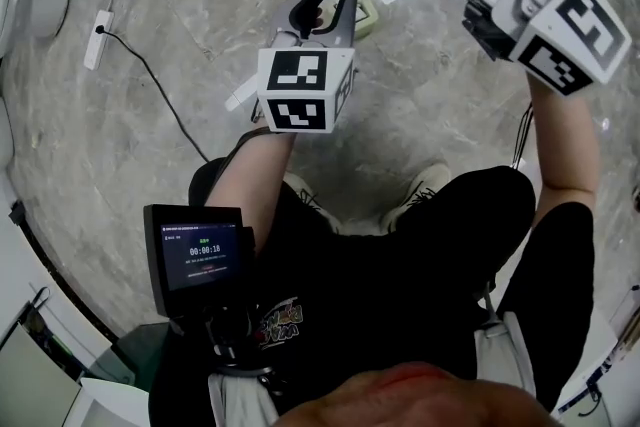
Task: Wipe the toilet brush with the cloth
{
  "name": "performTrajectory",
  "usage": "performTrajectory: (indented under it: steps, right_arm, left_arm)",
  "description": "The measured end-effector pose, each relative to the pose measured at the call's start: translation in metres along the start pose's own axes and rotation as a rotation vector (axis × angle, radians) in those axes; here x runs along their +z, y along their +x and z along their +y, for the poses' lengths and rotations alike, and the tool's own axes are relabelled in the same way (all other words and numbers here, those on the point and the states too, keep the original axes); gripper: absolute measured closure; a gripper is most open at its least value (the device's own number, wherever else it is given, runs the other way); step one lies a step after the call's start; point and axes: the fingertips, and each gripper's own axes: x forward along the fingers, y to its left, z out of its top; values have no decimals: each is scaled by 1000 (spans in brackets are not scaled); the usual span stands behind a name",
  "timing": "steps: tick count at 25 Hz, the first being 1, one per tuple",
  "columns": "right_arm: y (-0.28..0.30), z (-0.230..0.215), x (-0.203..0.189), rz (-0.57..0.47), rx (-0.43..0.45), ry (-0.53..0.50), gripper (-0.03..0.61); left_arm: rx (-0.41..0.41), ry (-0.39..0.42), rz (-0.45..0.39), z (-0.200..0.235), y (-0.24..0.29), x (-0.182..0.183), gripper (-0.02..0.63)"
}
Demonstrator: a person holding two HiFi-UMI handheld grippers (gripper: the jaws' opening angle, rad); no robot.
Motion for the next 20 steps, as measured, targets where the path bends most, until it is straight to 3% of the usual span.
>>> performTrajectory:
  steps: [6,11,14,16,18,20]
  right_arm:
    - [-45,29,36,-77,-21,-125,471]
    - [-79,13,8,-43,-122,-90,470]
    - [-81,-15,-47,45,-232,-48,471]
    - [-73,-35,-101,160,-304,-52,471]
    - [-58,-49,-165,297,-321,-14,471]
    - [-42,-55,-234,432,-301,92,471]
  left_arm:
    - [14,-3,-13,5,-2,6,495]
    - [23,-2,-25,10,-4,12,495]
    - [24,2,-28,12,-4,13,497]
    - [30,4,-25,14,-3,13,497]
    - [37,1,-24,17,-2,15,495]
    - [41,-2,-29,19,-1,18,496]
